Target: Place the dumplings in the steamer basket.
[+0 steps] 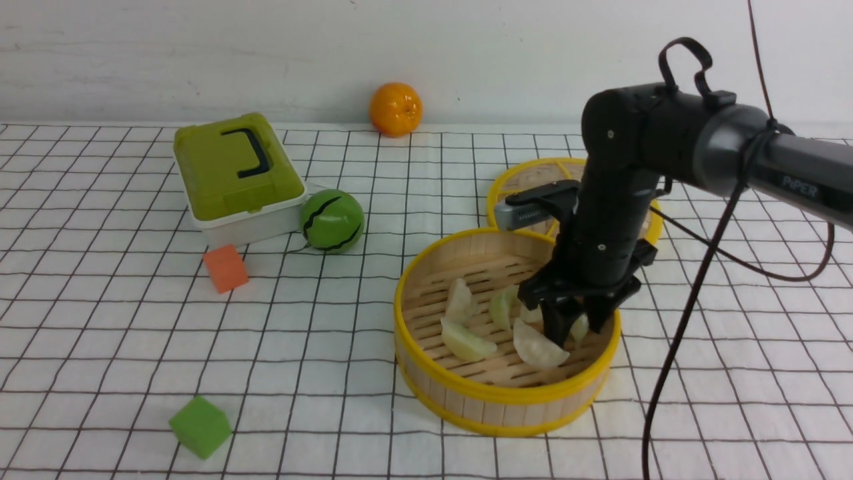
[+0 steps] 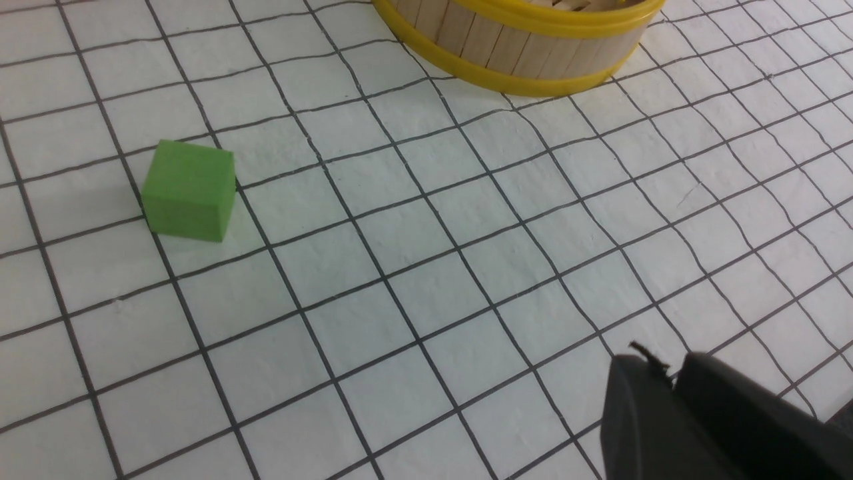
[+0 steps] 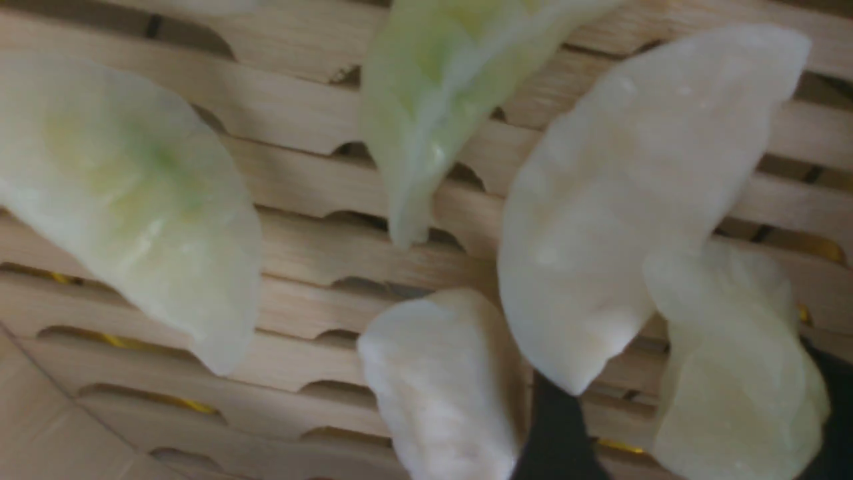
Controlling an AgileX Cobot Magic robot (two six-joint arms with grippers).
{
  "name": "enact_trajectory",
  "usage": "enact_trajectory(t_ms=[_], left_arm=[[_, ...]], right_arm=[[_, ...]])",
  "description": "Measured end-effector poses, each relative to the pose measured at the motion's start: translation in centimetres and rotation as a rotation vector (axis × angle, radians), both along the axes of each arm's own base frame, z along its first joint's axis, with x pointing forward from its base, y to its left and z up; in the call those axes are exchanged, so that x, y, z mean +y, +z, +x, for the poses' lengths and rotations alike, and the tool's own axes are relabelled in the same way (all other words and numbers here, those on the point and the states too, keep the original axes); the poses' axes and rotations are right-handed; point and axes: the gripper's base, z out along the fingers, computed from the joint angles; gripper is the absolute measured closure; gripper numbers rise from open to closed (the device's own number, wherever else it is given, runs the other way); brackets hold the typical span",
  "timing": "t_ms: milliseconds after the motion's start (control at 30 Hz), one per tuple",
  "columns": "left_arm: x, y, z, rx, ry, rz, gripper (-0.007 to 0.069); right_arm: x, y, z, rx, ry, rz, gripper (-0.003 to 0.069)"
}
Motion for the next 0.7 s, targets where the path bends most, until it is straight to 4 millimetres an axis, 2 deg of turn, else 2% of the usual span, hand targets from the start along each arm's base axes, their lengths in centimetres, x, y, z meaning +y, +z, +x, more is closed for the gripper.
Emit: enact_trajectory(t_ms=[100, 200, 333, 467, 533, 567, 600, 633, 667, 700], left_arm=[[0.0, 0.0, 0.0, 0.000, 0.000, 0.000, 0.0551], [0.0, 0.0, 0.0, 0.000, 0.000, 0.000, 0.0551], [0.0, 0.0, 0.0, -0.003, 0.002, 0.004, 0.0550], [0.1, 0.0, 0.0, -0.004, 0.003, 0.007, 0.0547], [0.1, 0.0, 0.0, -0.004, 0.003, 0.007, 0.0545], [0.1, 0.0, 0.0, -0.005, 0.003, 0.008, 0.0544], [0.1, 0.0, 0.0, -0.005, 0.003, 0.008, 0.0543], [0.1, 0.0, 0.0, -0.005, 0.004, 0.008, 0.0542], [0.1, 0.0, 0.0, -0.005, 0.004, 0.008, 0.0542], [0.1, 0.0, 0.0, -0.005, 0.004, 0.008, 0.0541]], right_arm=[[0.4, 1.7, -0.3, -0.019, -0.013, 0.063, 0.0160], [0.4, 3.7, -0.8, -0.051, -0.017, 0.100, 0.0149], [-0.2, 8.5, -2.4, -0.154, -0.009, 0.142, 0.0166], [-1.4, 13.2, -5.5, -0.255, 0.025, 0.174, 0.0253], [-1.9, 14.1, -6.7, -0.272, 0.038, 0.177, 0.0291], [-2.5, 15.0, -8.3, -0.288, 0.054, 0.179, 0.0350], [-2.7, 15.2, -8.7, -0.290, 0.059, 0.179, 0.0366], [-3.3, 15.7, -10.5, -0.297, 0.077, 0.176, 0.0431], [-3.4, 15.5, -10.5, -0.290, 0.078, 0.173, 0.0431], [-3.8, 15.6, -11.7, -0.289, 0.091, 0.170, 0.0473]])
